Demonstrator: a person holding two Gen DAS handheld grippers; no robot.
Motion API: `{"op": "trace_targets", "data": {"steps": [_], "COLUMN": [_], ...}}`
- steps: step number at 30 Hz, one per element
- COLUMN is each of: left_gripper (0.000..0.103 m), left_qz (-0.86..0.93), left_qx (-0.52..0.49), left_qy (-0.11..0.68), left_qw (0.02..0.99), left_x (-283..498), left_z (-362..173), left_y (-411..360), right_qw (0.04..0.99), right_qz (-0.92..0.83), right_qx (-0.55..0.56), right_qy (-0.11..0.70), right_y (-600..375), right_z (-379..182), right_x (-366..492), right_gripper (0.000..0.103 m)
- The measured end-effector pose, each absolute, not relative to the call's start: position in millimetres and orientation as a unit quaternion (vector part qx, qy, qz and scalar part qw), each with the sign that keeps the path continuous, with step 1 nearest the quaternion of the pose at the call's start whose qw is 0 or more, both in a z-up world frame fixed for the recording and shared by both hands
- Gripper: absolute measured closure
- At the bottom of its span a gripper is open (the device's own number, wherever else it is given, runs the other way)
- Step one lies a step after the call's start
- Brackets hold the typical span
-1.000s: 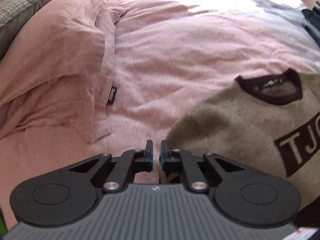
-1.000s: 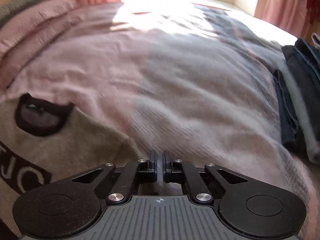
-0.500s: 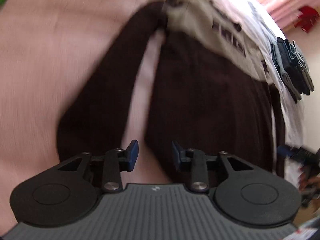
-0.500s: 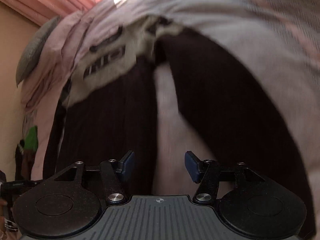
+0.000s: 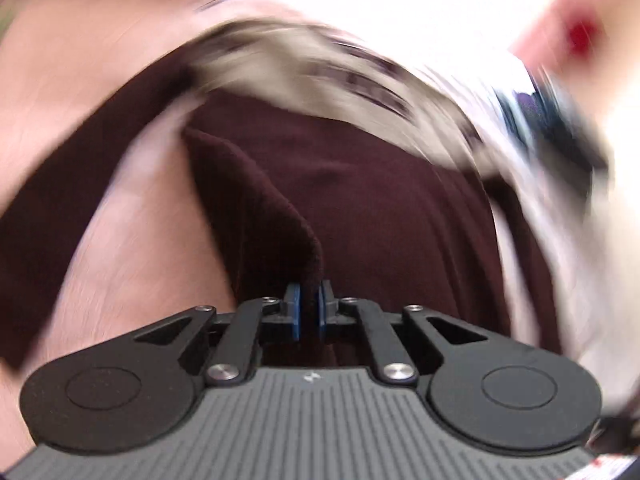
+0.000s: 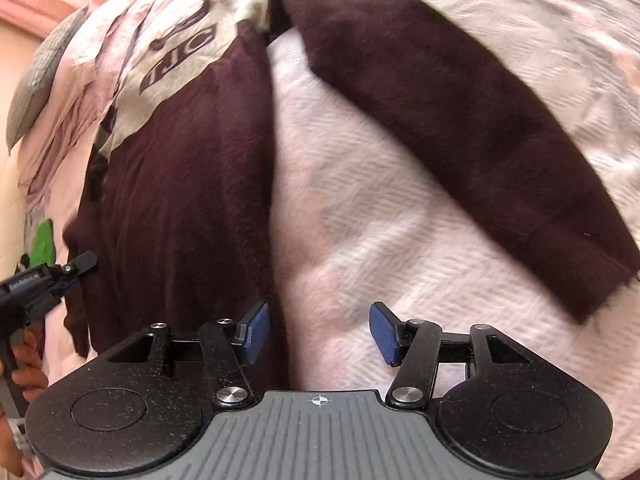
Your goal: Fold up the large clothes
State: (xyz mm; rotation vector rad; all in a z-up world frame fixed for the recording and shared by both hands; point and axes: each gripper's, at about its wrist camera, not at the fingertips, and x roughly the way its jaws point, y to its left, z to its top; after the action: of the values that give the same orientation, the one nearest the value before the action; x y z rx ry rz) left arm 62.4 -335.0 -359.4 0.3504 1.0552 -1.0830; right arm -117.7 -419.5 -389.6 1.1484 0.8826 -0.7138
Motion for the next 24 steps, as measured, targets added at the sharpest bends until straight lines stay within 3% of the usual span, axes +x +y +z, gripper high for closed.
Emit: {"op": "trace_targets", "data": {"steps": [2, 4, 7, 13, 15, 18, 19, 20, 21, 24], "left_gripper": [0.083, 0.081, 0.082, 0.053, 0.052, 0.060, 0.068, 0.088, 0.098, 0.097], "left_qz": [-0.551, -0.571, -0.553, -0.524, -0.531, -0.534, -0.524, -0.515, -0.510, -0.498], "left_qx": [0.184, 0.182, 0.197, 0.178, 0.175, 0.173, 0.179, 0.183, 0.180, 0.163], "left_qy": [0.482, 0.500, 0.489, 0.490, 0.491, 0.514, 0.526, 0.534, 0.541, 0.536], "left_qw": [0.656, 0.625, 0.645, 0.674, 0.668, 0.649, 0.646, 0.645, 0.644, 0.662], "left_x": [29, 16, 24, 61, 60, 63, 64, 65, 67, 80], "left_z": [-361, -363, -353, -343, -350, -368, -374, -379, -380, -363], "left_y": [-348, -342, -319, -320, -331, -347, -352, -353, -349, -309], "right_qw": [0.686, 0.685, 0.690, 0.684, 0.685, 0.688, 0.687, 0.686, 0.686, 0.689], "right_qz": [-0.327, -0.329, -0.326, -0.335, -0.335, -0.333, -0.334, -0.335, -0.337, -0.332], "right_qx": [0.520, 0.521, 0.514, 0.528, 0.526, 0.521, 0.522, 0.523, 0.524, 0.523], "right_qy": [0.390, 0.389, 0.391, 0.375, 0.376, 0.380, 0.379, 0.378, 0.376, 0.376], "right_y": [-419, -419, -421, -420, -420, -421, -421, -422, -421, -419], "right_z": [-391, -389, -388, -395, -393, -393, -393, -393, -393, -391], "right_x": [-121, -123, -128, -139, -138, -138, -139, -139, -139, -139], "right_gripper": [0.050, 0.050, 0.050, 0.050, 0.050, 0.050, 0.050, 0.050, 0.050, 0.050]}}
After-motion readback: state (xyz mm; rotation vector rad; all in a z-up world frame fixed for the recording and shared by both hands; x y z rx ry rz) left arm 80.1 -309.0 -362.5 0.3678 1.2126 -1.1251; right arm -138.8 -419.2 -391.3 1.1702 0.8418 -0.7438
